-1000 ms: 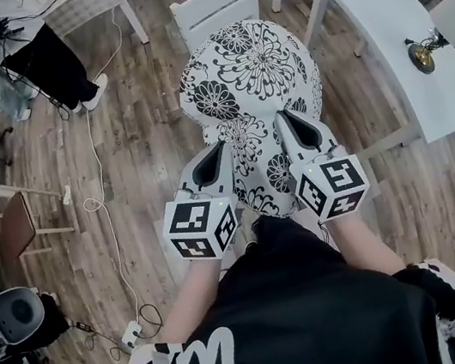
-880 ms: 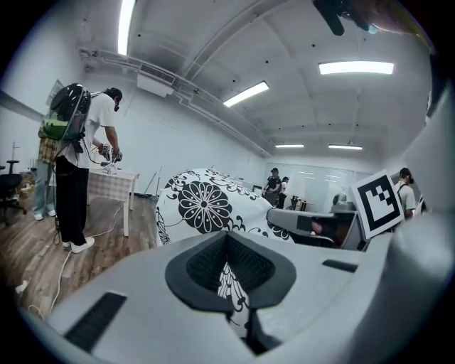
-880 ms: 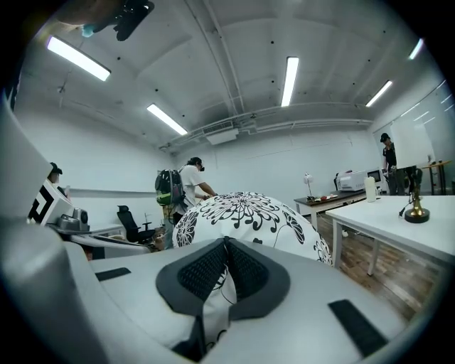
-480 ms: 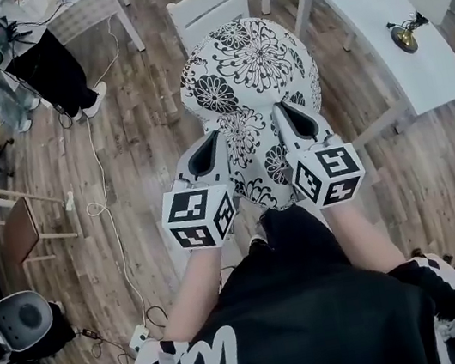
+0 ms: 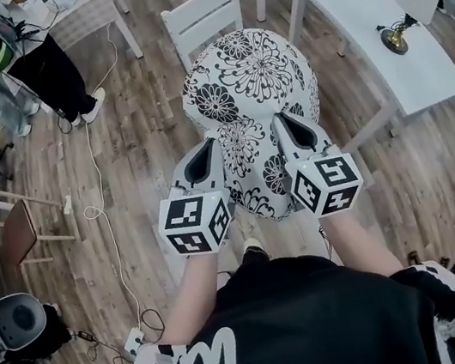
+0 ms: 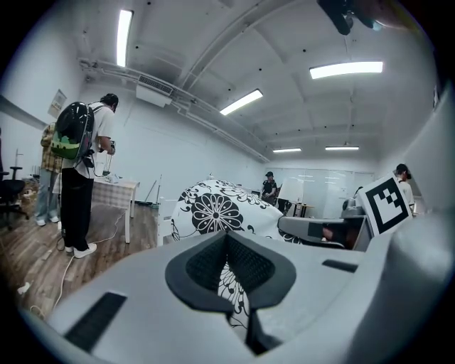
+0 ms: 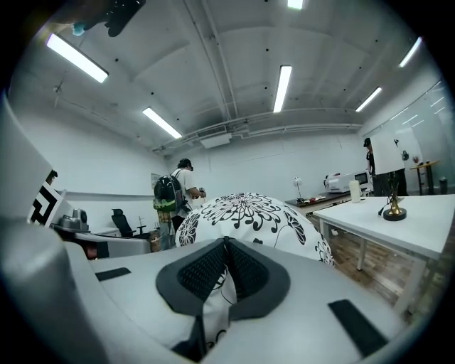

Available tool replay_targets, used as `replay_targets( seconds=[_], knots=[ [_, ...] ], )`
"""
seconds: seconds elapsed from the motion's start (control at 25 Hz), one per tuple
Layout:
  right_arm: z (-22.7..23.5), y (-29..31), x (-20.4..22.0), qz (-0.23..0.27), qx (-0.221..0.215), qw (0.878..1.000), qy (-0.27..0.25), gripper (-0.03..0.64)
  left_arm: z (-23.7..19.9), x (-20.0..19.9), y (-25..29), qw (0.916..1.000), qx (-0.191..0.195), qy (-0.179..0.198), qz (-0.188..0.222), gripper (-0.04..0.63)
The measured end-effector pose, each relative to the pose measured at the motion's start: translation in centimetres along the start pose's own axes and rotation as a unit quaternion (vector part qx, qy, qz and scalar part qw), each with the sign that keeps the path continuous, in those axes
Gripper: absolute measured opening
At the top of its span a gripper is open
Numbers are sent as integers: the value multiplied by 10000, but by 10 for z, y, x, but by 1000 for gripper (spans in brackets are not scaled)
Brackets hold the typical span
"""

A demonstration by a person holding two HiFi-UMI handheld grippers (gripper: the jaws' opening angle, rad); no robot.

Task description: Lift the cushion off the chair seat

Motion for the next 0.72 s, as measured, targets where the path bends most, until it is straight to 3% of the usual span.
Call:
replay_targets(
  seconds=[0.28, 0.72],
  knots=[
    [-4, -38, -15, -69, -51, 9999, -53, 31, 33, -5, -21, 9998, -59, -190, -13, 5],
    [-3, -127, -3, -19, -97, 9999, -26, 31, 105, -3, -68, 9998, -32, -199, 91, 5]
  ],
)
Point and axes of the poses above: the fingertips, and each gripper's own axes: y forward along the fingers, z to its right, x out of its underside, the point moved 4 cm from there along -y, backward along the fingers, and after that the axes turned 15 degrees about y, right-handed, at the moved point
